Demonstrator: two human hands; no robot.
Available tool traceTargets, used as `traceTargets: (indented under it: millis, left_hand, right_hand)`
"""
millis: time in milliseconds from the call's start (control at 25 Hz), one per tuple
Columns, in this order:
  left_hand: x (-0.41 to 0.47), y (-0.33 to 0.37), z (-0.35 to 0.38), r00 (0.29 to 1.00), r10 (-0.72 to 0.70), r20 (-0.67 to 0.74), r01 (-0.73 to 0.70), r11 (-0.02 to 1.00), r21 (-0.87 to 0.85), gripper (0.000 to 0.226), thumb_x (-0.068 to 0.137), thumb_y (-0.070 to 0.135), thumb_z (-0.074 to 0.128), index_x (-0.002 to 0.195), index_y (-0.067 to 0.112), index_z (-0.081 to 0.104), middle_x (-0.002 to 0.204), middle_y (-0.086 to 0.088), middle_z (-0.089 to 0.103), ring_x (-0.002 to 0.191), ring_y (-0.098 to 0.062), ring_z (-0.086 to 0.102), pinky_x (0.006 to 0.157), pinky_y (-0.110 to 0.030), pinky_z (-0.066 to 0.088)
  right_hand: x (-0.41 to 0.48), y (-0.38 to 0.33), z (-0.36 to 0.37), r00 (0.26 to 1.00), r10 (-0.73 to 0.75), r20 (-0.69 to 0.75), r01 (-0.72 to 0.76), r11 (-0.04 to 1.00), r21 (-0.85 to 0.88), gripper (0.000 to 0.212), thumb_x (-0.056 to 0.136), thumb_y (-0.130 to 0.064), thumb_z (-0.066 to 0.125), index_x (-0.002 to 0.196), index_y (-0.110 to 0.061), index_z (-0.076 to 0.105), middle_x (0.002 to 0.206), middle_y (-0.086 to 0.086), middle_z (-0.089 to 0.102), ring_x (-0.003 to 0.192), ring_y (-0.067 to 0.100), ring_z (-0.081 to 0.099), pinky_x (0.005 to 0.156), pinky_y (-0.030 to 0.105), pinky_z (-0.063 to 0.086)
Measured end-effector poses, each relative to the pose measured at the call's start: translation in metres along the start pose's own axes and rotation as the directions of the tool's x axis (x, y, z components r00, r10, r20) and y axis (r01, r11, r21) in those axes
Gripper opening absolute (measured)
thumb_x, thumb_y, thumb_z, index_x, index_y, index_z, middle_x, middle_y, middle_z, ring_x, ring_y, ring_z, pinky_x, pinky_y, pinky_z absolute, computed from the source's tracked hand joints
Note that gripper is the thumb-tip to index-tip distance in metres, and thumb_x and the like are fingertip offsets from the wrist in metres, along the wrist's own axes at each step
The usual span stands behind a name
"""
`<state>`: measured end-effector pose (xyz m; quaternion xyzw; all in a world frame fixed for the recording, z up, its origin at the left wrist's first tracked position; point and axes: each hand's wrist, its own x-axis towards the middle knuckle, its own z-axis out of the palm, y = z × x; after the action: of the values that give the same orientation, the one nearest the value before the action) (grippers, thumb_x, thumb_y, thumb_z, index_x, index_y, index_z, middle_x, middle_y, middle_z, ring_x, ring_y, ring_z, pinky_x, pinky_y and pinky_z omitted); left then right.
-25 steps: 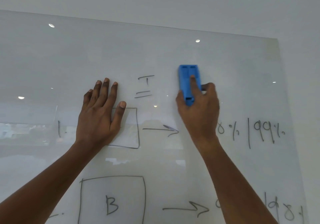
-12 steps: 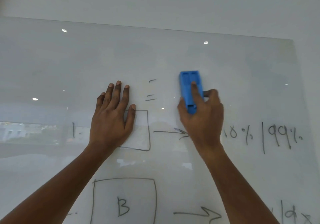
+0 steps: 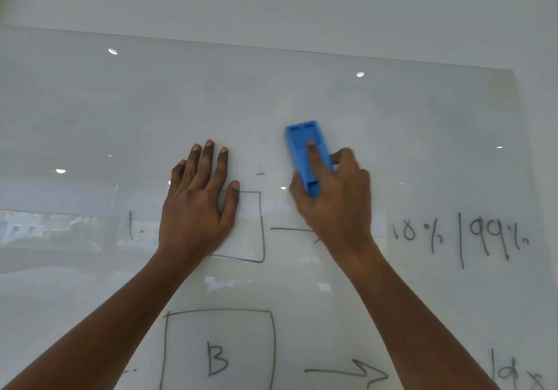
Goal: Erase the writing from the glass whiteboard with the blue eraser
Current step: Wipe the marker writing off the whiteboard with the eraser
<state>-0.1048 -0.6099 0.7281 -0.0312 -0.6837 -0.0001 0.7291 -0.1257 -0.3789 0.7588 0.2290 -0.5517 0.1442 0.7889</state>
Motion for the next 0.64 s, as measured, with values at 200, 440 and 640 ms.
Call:
traceTargets:
  millis: [200, 440, 640]
  left_hand:
    - [0.001, -0.001, 0.001, 1.000, 0.006, -0.014, -0.006, 1.000, 0.011, 0.067, 0.111, 0.046, 0.027, 0.168, 0.011, 0.033, 0.175, -0.014, 0.026, 0.164, -0.032, 0.023, 0.133, -0.050, 0.021]
    - [0.000, -0.001, 0.000, 1.000, -0.001, -0.010, 0.001, 1.000, -0.013, 0.068, 0.111, 0.047, 0.027, 0.168, 0.011, 0.033, 0.176, -0.014, 0.027, 0.164, -0.031, 0.022, 0.133, -0.050, 0.022]
    - [0.001, -0.001, 0.000, 1.000, 0.003, -0.013, -0.003, 1.000, -0.008, 0.068, 0.111, 0.047, 0.027, 0.169, 0.011, 0.032, 0.176, -0.014, 0.025, 0.165, -0.031, 0.020, 0.133, -0.049, 0.019]
  right_hand:
    - [0.034, -0.043, 0.019, 0.997, 0.022, 0.074, -0.027, 0.997, 0.075, 0.058, 0.092, -0.037, 0.066, 0.141, -0.007, 0.062, 0.098, 0.018, 0.056, 0.078, 0.035, 0.059, 0.069, 0.044, 0.053]
    - [-0.040, -0.027, -0.011, 0.992, -0.080, 0.099, 0.077, 0.996, 0.035, 0.058, 0.094, -0.037, 0.066, 0.144, -0.010, 0.060, 0.096, 0.014, 0.057, 0.079, 0.027, 0.057, 0.068, 0.040, 0.052]
    - [0.000, -0.027, 0.005, 0.983, 0.185, 0.006, -0.185, 0.983, -0.006, 0.057, 0.095, -0.037, 0.066, 0.143, -0.007, 0.062, 0.096, 0.015, 0.054, 0.077, 0.026, 0.056, 0.068, 0.040, 0.051]
